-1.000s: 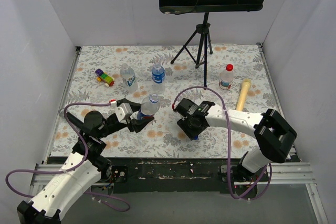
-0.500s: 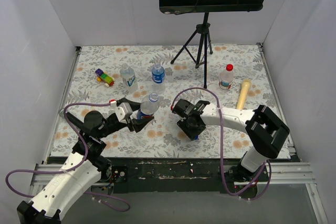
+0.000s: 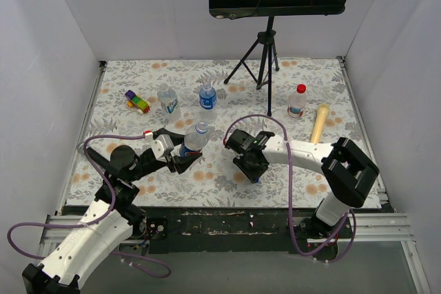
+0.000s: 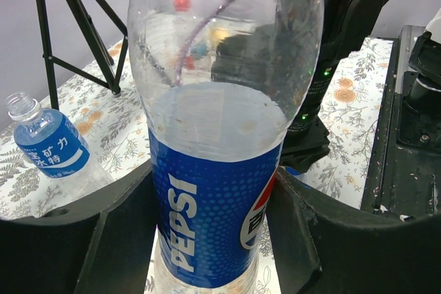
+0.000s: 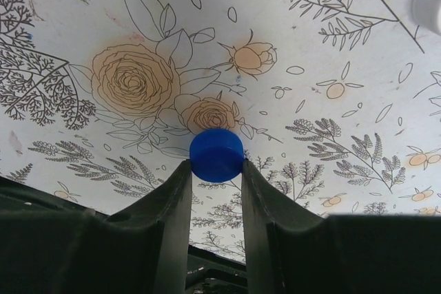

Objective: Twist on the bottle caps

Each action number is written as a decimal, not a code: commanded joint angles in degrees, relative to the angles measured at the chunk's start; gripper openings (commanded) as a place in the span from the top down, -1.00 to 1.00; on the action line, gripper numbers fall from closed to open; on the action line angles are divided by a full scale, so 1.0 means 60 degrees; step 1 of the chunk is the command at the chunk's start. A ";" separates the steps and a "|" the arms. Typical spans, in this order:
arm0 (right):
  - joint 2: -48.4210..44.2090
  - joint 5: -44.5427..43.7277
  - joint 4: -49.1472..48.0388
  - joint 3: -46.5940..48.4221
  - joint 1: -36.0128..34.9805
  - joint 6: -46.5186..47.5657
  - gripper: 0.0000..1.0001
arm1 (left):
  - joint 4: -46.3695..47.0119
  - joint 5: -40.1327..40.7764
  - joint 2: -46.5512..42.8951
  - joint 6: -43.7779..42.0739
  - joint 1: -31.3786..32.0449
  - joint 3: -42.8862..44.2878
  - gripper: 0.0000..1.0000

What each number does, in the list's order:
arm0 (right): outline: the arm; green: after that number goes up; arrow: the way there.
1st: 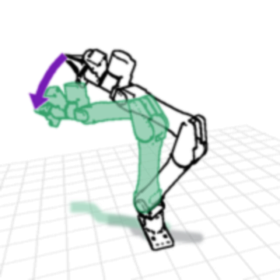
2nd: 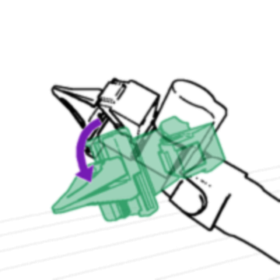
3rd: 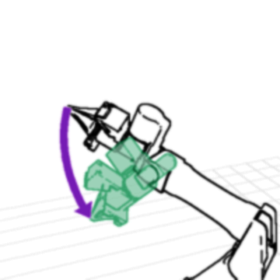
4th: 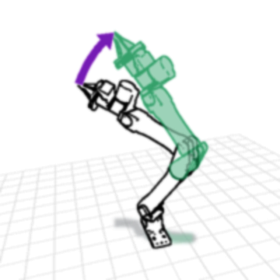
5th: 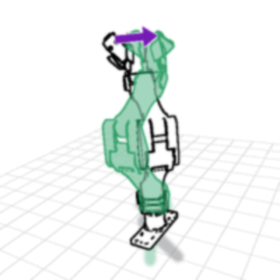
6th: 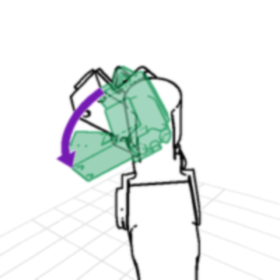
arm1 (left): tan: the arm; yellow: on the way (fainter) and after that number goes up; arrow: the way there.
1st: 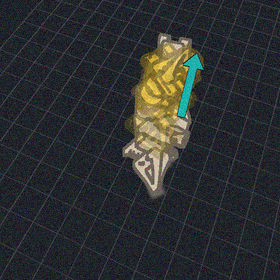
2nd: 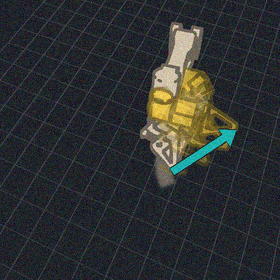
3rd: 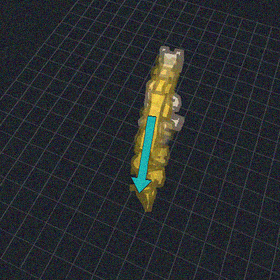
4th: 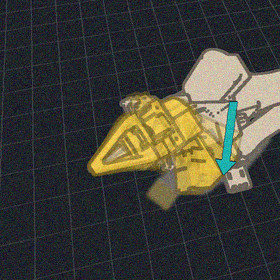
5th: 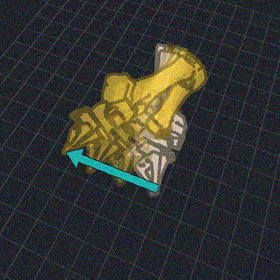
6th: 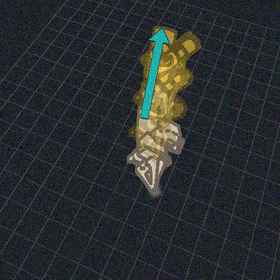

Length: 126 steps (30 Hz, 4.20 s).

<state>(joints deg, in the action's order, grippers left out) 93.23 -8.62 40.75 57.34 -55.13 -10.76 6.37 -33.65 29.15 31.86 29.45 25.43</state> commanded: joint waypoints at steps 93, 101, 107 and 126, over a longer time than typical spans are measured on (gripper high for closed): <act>-0.3922 0.6359 0.2890 0.5326 0.0400 0.7727 0.76 | -0.2335 -0.1056 0.2583 -0.1749 0.1932 0.1532 -0.10; -0.3952 0.6359 0.3139 0.5385 0.0371 0.7859 0.78 | -0.2893 -0.1466 0.3447 -0.2335 0.1961 0.2411 -0.10; -0.3922 0.6154 0.3301 0.5501 0.0371 0.7859 0.81 | -0.2893 -0.1994 0.4121 -0.2570 0.1947 0.3246 -0.08; -0.3293 0.4016 0.3228 0.5604 0.0385 0.4844 0.92 | 0.0151 -0.0004 0.3829 -0.1897 0.2239 0.2165 0.03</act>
<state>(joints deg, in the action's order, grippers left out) 70.52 17.12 58.98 90.15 -52.18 26.87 -11.09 -36.12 55.94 16.88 41.17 40.29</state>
